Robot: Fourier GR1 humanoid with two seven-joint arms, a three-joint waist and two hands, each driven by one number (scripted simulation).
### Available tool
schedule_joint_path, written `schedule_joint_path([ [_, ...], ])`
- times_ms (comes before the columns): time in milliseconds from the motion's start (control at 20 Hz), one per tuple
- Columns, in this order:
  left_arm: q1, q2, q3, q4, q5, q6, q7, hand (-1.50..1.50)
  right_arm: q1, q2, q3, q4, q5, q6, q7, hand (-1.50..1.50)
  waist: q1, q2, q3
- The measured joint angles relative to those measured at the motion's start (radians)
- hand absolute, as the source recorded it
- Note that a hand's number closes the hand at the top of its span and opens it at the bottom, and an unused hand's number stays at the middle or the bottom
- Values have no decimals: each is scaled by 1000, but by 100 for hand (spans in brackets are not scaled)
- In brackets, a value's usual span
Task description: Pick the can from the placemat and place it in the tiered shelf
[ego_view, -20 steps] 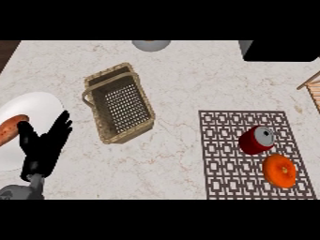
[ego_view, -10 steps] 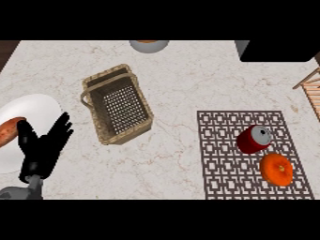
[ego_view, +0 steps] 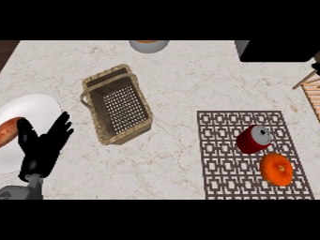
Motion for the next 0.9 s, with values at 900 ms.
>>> schedule_joint_path([
  [900,22,-39,50,-9,-60,-48,-5,0,-6,218,155,-252,290,-51,465,-150,4,1,3],
])
